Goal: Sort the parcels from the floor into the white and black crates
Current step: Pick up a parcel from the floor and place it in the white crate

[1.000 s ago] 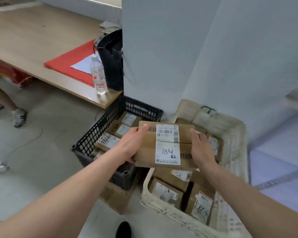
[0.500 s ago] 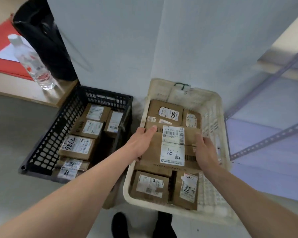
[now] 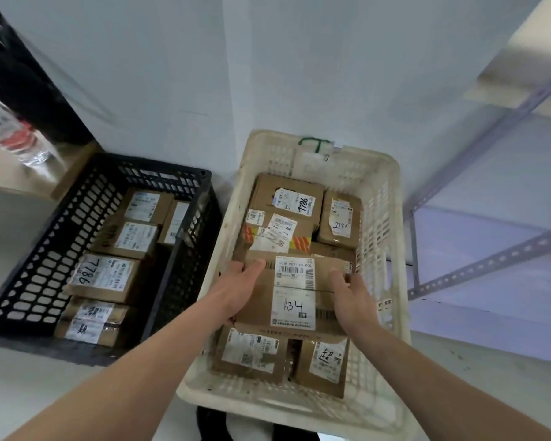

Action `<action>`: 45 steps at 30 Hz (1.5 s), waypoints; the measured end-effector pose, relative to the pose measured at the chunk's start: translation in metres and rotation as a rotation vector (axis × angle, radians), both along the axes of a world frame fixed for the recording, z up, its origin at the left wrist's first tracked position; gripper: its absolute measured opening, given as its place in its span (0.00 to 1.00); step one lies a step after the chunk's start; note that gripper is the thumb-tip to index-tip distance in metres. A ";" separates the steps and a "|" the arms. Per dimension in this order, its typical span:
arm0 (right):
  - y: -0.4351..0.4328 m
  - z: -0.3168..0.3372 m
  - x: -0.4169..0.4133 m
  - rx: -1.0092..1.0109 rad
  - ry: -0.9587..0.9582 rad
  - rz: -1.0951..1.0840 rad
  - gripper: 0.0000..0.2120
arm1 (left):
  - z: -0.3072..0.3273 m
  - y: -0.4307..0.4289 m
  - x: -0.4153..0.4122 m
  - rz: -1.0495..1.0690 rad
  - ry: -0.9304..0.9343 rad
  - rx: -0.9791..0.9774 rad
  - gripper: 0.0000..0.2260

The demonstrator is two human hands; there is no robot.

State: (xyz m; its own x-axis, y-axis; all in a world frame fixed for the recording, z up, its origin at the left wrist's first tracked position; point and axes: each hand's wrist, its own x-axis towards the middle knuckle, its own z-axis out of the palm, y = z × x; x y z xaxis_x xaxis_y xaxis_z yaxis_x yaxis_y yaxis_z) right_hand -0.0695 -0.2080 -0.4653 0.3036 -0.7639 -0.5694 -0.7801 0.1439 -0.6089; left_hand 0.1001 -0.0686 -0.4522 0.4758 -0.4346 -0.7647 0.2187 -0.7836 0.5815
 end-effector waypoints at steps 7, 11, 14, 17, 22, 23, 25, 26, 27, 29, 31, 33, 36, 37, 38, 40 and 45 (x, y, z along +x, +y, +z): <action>-0.020 -0.015 -0.005 0.029 0.007 0.045 0.19 | -0.012 -0.015 -0.009 0.018 -0.035 0.040 0.29; -0.025 -0.021 -0.007 0.032 0.020 0.074 0.19 | -0.017 -0.014 -0.012 0.037 -0.020 0.065 0.27; -0.019 -0.027 -0.006 0.057 0.021 0.096 0.20 | -0.023 -0.009 -0.013 0.067 -0.019 0.089 0.27; -0.008 -0.035 -0.003 0.089 0.030 0.119 0.22 | -0.030 -0.001 -0.010 0.104 -0.005 0.118 0.31; 0.008 -0.044 -0.001 0.138 0.040 0.129 0.21 | -0.037 0.009 -0.010 0.078 -0.038 0.145 0.33; 0.010 -0.045 -0.001 0.136 0.048 0.139 0.19 | -0.039 0.011 -0.012 0.064 -0.054 0.145 0.32; 0.012 -0.048 0.000 0.129 0.056 0.158 0.17 | -0.039 0.015 -0.015 0.034 -0.064 0.147 0.34; 0.013 -0.049 0.001 0.126 0.054 0.169 0.16 | -0.040 0.018 -0.017 0.019 -0.062 0.160 0.35; 0.013 -0.050 0.001 0.131 0.054 0.183 0.15 | -0.042 0.021 -0.019 0.000 -0.053 0.180 0.36; 0.014 -0.051 0.005 0.144 0.055 0.227 0.16 | -0.048 0.028 -0.022 -0.042 -0.017 0.216 0.35; 0.015 -0.052 0.011 0.152 0.051 0.266 0.21 | -0.053 0.035 -0.025 -0.062 0.012 0.247 0.37; 0.016 -0.053 0.018 0.164 0.056 0.292 0.28 | -0.058 0.041 -0.026 -0.041 0.024 0.252 0.38; 0.017 -0.058 0.022 0.181 0.074 0.333 0.33 | -0.060 0.045 -0.024 -0.023 0.029 0.247 0.37; 0.018 -0.060 0.022 0.184 0.086 0.339 0.33 | -0.061 0.044 -0.023 -0.038 0.010 0.251 0.38; 0.019 -0.062 0.022 0.185 0.094 0.336 0.32 | -0.061 0.043 -0.021 -0.060 -0.014 0.254 0.39; 0.021 -0.067 0.019 0.188 0.129 0.324 0.31 | -0.060 0.037 -0.017 -0.114 -0.055 0.272 0.41; 0.037 -0.085 0.002 0.329 0.176 0.288 0.33 | -0.059 0.029 -0.012 -0.294 -0.081 0.350 0.41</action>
State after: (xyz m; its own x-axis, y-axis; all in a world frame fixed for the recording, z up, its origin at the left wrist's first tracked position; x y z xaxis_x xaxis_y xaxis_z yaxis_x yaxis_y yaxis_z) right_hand -0.0670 -0.1706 -0.5501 0.3536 -0.4328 -0.8292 -0.9040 0.0698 -0.4219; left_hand 0.0880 -0.0398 -0.5114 0.4355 -0.2820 -0.8548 -0.0771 -0.9578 0.2767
